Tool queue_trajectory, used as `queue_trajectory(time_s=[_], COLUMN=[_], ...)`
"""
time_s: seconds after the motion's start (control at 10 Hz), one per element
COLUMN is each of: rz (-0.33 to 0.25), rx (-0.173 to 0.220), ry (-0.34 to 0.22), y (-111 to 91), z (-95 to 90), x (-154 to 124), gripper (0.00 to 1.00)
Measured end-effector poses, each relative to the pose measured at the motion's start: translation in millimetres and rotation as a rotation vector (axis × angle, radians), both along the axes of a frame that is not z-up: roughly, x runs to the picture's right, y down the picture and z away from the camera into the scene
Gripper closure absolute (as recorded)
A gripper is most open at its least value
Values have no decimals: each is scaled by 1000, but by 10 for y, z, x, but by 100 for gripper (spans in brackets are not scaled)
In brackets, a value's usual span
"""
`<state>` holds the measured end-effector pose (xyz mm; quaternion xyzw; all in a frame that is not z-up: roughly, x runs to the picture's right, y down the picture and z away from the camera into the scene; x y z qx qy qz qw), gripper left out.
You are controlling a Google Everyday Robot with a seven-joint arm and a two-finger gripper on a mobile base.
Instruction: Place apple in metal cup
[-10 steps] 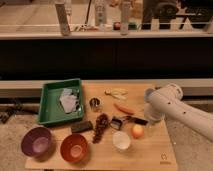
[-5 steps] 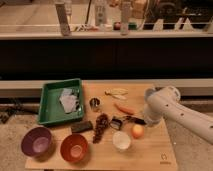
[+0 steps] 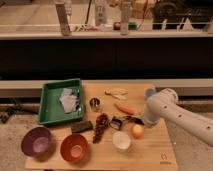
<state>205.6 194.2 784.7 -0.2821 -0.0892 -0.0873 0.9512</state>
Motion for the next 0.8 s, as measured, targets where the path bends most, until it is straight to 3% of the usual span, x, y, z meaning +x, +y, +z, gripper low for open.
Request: queue_trajectory(time_s=[0.8], rz=[-14], rx=[-18], ry=[-32], y=[148], z=[158], x=[-87], gripper=[20])
